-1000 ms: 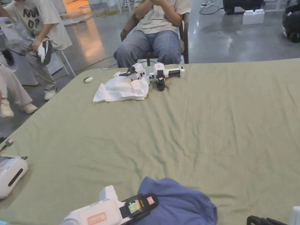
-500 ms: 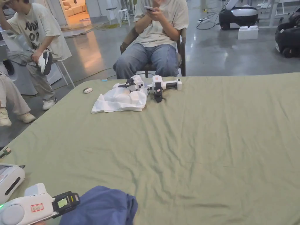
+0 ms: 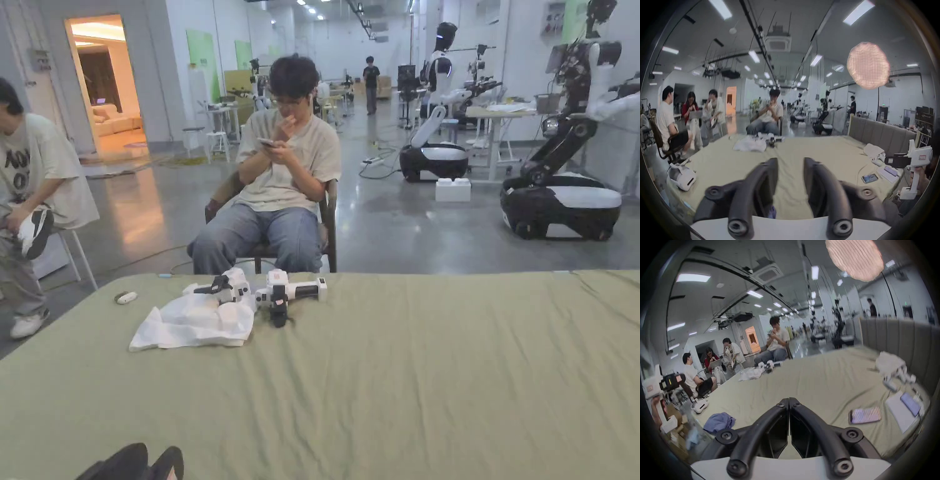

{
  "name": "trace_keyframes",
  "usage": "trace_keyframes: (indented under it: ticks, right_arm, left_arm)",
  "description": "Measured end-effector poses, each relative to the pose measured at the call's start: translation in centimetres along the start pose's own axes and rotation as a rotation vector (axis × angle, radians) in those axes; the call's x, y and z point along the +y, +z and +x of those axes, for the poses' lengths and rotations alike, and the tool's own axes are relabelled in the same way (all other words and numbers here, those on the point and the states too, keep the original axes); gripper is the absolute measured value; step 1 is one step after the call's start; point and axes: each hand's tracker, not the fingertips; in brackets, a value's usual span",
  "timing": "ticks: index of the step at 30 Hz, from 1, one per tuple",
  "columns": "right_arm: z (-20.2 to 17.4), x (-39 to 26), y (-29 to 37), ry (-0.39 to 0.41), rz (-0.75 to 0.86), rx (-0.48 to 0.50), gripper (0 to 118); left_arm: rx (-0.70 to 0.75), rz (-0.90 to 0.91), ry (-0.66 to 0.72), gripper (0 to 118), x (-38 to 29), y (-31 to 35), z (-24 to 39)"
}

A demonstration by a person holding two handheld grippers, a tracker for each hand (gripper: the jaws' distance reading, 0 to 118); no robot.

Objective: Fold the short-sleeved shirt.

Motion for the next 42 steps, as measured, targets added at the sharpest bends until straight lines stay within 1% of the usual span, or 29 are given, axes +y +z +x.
trace_keyframes:
  ticks: [1, 3, 4, 7, 10, 15, 17, 19, 20, 21, 22, 23, 24, 25, 26, 27, 28, 29, 31, 32, 34, 35, 42]
  right_arm:
    - [-0.2, 0.2, 0.5, 0.012, 0.019, 0.02, 0]
    - [-0.5, 0.5, 1.4, 0.029, 0.05, 0.038, 0]
    - [-0.6, 0.6, 1.9, 0.038, 0.066, 0.032, 0]
    - [-1.0, 0.8, 3.2, 0.085, 0.123, 0.005, 0]
    - [-1.2, 0.7, 3.9, 0.14, 0.155, -0.046, 0]
    - [-1.2, 0.9, 3.9, 0.117, 0.161, -0.023, 0]
    - [-1.1, 1.0, 3.9, 0.113, 0.165, -0.013, 0]
    - [-1.2, 1.3, 3.8, 0.108, 0.165, 0.001, 0]
    - [-1.3, 1.4, 3.8, 0.107, 0.168, 0.001, 0]
    - [-1.4, 1.6, 3.8, 0.109, 0.174, 0.001, 0]
    - [-1.4, 1.8, 3.8, 0.107, 0.178, 0.005, 8]
    - [-1.5, 2.0, 3.8, 0.104, 0.185, 0.003, 34]
    - [-1.5, 2.2, 3.8, 0.103, 0.191, 0.002, 57]
    - [-1.5, 2.4, 3.8, 0.102, 0.194, 0.005, 75]
    - [-1.6, 2.5, 3.8, 0.102, 0.202, 0.005, 89]
    - [-1.7, 2.7, 3.8, 0.104, 0.213, 0.001, 95]
    - [-1.8, 2.9, 3.9, 0.107, 0.222, -0.003, 97]
    - [-1.8, 3.1, 3.9, 0.108, 0.227, -0.005, 98]
    - [-2.0, 3.4, 3.9, 0.112, 0.241, -0.006, 101]
    - [-2.1, 3.5, 3.9, 0.119, 0.246, -0.013, 108]
    - [-2.3, 3.8, 3.9, 0.133, 0.241, -0.031, 116]
    - [-2.4, 3.9, 4.0, 0.141, 0.242, -0.034, 118]
    - [-2.3, 4.3, 4.4, 0.162, 0.24, -0.036, 118]
  left_arm:
    - [0.015, 0.035, -0.016, 1, -0.3, 0.6, 1.4]
    - [0.043, 0.073, -0.084, 0, -1.0, 1.3, 2.9]
    - [0.045, 0.074, -0.086, 0, -1.3, 1.6, 3.6]
    - [0.037, 0.065, -0.088, 0, -1.3, 2.0, 4.2]
    - [0.07, 0.063, -0.135, 0, -0.9, 2.2, 4.6]
    - [0.082, 0.083, -0.093, 0, 0.0, 2.3, 4.2]
    - [0.05, 0.078, -0.073, 0, 0.3, 2.2, 3.9]
    - [0.051, 0.082, -0.071, 1, 0.5, 2.2, 4.1]
    - [0.053, 0.087, -0.075, 7, 0.6, 2.3, 4.2]
    - [0.058, 0.091, -0.083, 15, 0.8, 2.3, 4.1]
    - [0.064, 0.097, -0.092, 30, 1.1, 2.4, 4.3]
    - [0.073, 0.096, -0.096, 59, 1.4, 2.4, 4.3]
    - [0.083, 0.097, -0.097, 78, 1.5, 2.4, 4.3]
    - [0.092, 0.102, -0.094, 89, 1.6, 2.4, 4.2]
    - [0.091, 0.114, -0.091, 92, 1.9, 2.6, 4.2]
    - [0.088, 0.126, -0.088, 93, 2.0, 2.7, 4.1]
    - [0.089, 0.131, -0.086, 95, 2.3, 2.8, 4.0]
    - [0.095, 0.138, -0.081, 100, 2.6, 2.9, 4.0]
    - [0.105, 0.147, -0.08, 113, 2.9, 2.8, 4.0]
    - [0.115, 0.153, -0.08, 118, 3.0, 2.8, 4.0]
    - [0.119, 0.174, -0.084, 118, 3.0, 2.8, 4.1]
    - [0.116, 0.172, -0.079, 118, 2.9, 2.8, 4.0]
    - [0.106, 0.14, -0.062, 118, 2.7, 2.5, 4.2]
